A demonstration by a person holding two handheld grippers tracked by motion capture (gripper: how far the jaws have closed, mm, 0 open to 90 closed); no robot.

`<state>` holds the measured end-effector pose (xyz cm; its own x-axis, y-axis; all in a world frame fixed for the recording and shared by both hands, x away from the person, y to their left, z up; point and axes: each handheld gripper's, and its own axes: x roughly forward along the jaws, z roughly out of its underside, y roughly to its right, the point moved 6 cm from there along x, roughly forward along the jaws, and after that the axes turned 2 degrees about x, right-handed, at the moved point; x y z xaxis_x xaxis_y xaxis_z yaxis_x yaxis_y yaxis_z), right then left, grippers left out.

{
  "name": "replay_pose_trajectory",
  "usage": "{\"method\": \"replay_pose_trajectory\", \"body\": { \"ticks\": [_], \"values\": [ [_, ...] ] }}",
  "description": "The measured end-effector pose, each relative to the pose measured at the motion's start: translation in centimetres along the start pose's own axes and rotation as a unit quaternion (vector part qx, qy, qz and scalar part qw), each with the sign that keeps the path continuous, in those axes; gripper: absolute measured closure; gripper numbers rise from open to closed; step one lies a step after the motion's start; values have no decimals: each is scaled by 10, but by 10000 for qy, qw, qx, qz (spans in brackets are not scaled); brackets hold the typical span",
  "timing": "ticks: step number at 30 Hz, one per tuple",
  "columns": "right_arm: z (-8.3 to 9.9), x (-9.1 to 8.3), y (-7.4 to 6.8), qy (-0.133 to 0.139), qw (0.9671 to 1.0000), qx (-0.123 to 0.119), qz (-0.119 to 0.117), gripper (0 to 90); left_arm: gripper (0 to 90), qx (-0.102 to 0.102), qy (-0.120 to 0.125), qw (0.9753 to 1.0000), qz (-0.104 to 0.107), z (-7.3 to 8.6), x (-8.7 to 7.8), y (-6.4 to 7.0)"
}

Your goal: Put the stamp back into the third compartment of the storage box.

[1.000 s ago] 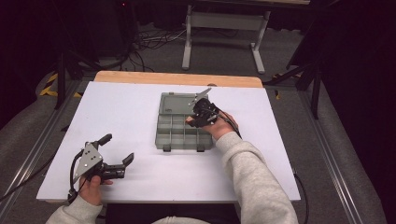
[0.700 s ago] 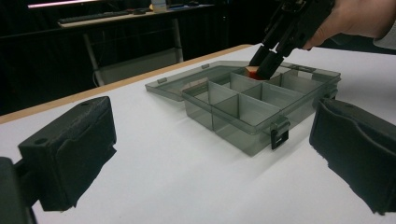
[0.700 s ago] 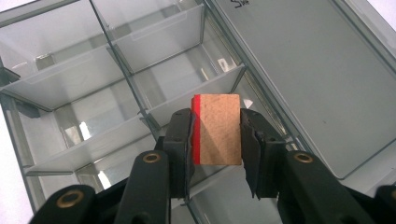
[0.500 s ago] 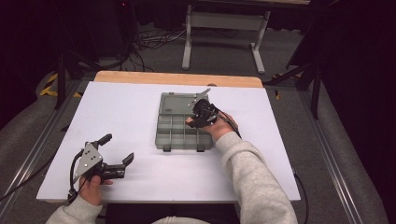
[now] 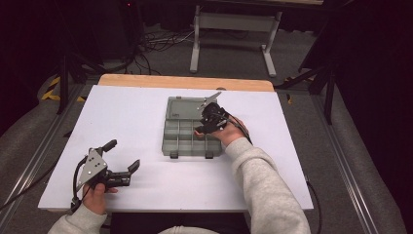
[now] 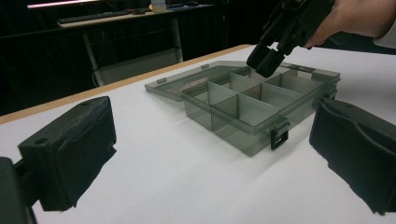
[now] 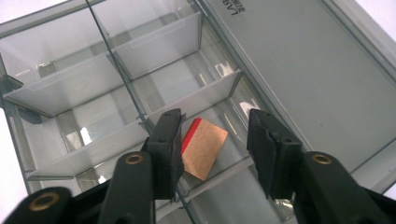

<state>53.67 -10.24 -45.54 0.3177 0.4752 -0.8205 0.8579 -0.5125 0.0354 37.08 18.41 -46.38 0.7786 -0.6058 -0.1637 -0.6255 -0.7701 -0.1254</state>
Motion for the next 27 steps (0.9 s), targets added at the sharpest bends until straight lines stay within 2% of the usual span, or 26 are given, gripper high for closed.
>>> {"method": "replay_pose_trajectory", "body": {
  "ticks": [7, 13, 17, 18, 26, 27],
  "values": [
    [-8, -12, -2, 350, 9991, -71, 249, 290, 14, 11, -17, 10000, -6, 0, -1, 0],
    [-15, -26, -11, 636, 9977, 16, 226, 143, 14, -38, -22, 10000, -10, 0, -1, 1],
    [-17, -33, -16, 743, 9970, -20, 226, 88, 14, -32, -13, 10000, -41, 0, -2, 0],
    [-18, -37, -20, 814, 9964, -22, 233, 44, 14, -59, -6, 10000, -48, 0, -2, 1],
    [-19, -53, -35, 1051, 9940, -154, 243, 0, 14, 10, -28, 10000, -42, 0, -2, -1],
    [-18, -56, -37, 1103, 9935, -179, 225, 0, 14, -45, -21, 10000, -27, 0, -1, 0]
  ]
}}
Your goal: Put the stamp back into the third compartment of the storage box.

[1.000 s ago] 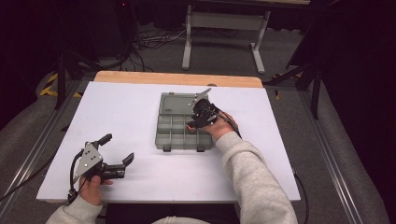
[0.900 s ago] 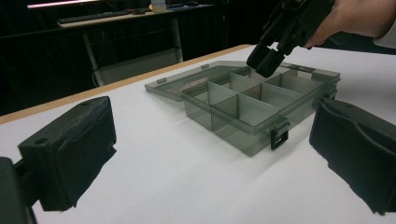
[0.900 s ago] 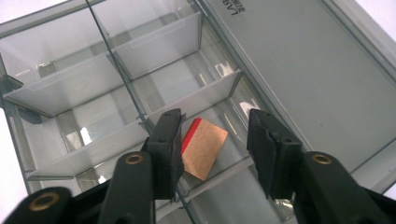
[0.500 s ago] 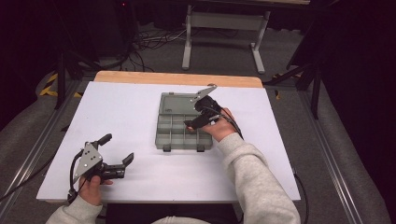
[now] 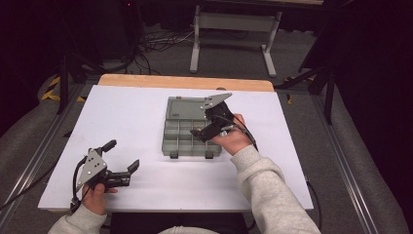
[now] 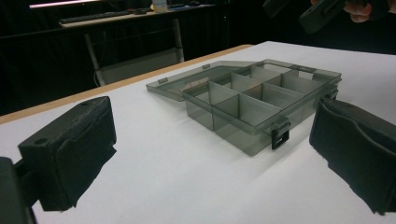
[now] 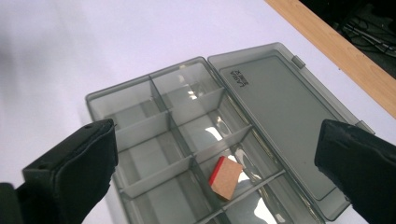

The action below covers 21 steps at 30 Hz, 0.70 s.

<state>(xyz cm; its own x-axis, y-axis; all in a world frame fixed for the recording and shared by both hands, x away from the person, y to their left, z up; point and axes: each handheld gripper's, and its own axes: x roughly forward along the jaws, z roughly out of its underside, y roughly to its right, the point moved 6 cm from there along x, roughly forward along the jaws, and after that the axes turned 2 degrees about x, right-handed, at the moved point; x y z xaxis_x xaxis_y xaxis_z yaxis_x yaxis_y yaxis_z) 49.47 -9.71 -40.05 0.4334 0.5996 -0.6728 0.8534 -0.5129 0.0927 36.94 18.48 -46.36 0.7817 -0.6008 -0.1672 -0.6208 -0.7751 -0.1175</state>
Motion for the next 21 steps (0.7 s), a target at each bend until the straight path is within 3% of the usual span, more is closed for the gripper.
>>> {"method": "replay_pose_trajectory", "body": {
  "ticks": [21],
  "values": [
    [13, -46, -27, 782, 9969, -22, 109, 0, 14, -1, 16, 10000, 0, 0, 0, 0]
  ]
}}
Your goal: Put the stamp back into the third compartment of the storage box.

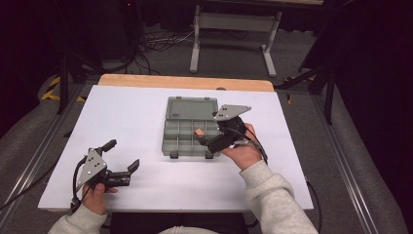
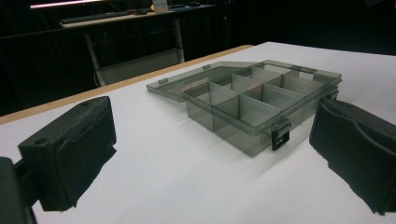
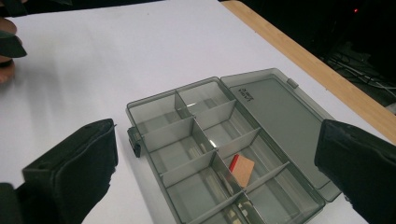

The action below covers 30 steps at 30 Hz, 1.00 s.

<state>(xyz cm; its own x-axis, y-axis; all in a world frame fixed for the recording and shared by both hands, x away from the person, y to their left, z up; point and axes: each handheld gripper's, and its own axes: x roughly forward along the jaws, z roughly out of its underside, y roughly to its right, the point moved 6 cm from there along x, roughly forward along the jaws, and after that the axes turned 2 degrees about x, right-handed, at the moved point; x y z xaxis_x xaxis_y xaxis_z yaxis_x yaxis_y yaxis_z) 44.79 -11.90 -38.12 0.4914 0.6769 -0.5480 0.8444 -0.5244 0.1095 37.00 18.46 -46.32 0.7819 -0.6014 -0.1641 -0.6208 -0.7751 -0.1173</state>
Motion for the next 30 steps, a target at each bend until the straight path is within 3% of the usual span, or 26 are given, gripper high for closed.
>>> {"method": "replay_pose_trajectory", "body": {
  "ticks": [14, 23, 30],
  "values": [
    [30, -28, -9, 585, 9977, 310, 109, 0, 14, 27, 17, 10000, -24, -1, 0, -1],
    [59, -49, -7, 1241, 9896, 658, 298, 0, 14, 20, 33, 10000, -37, -1, 0, 0],
    [84, -60, -8, 1586, 9836, 751, 430, 0, 14, 1, 38, 10000, -64, -1, -1, 0]
  ]
}}
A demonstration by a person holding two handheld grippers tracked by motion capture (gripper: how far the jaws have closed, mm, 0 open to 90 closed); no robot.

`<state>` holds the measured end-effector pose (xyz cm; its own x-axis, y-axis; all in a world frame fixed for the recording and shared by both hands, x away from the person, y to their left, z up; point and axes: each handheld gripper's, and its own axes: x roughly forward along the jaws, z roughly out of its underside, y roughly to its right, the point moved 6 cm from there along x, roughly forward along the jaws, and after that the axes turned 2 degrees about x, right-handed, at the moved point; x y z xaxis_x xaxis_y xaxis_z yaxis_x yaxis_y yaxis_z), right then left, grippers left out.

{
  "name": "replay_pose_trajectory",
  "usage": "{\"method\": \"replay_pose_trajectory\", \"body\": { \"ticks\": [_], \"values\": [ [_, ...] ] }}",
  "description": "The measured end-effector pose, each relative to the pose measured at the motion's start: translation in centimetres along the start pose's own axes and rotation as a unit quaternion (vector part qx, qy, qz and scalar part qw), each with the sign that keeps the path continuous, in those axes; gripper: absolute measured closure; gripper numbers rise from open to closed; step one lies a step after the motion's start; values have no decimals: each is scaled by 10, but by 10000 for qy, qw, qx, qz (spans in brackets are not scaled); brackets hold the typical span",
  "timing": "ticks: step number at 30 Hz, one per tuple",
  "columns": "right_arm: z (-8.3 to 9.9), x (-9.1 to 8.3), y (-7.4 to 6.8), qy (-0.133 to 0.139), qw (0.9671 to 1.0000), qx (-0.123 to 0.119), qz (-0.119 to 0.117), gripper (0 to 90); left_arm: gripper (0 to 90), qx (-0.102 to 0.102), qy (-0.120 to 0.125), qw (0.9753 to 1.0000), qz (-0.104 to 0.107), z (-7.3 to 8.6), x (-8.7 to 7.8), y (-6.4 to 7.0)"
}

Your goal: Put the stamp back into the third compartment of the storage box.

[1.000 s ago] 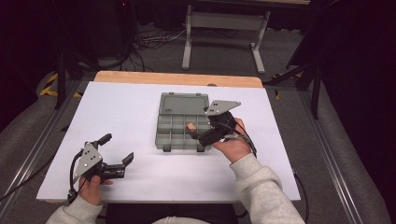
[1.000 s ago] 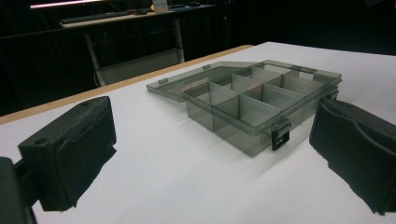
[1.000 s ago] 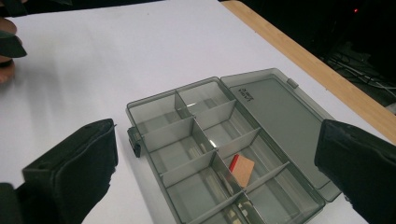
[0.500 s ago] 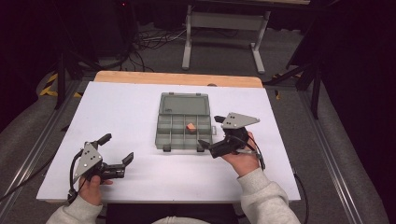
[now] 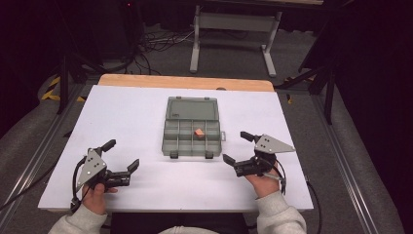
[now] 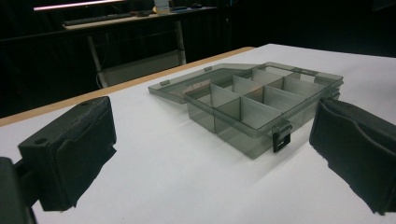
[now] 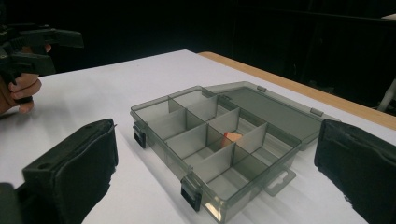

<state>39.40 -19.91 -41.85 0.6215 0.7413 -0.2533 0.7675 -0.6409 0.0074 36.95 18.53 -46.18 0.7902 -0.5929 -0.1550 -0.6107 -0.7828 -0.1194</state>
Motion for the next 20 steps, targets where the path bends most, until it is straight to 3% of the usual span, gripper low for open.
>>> {"method": "replay_pose_trajectory", "body": {
  "ticks": [5, 13, 20],
  "values": [
    [18, -9, 3, 97, 9999, 52, 117, 0, 14, -7, -2, 10000, -17, 0, 0, 0],
    [48, -13, 6, -37, 9995, 236, 218, 0, 14, -30, 25, 10000, 1, 0, 0, 0],
    [56, -12, 5, -125, 9993, 279, 234, 1, 14, -32, 30, 10000, 10, 0, -1, -1]
  ]
}}
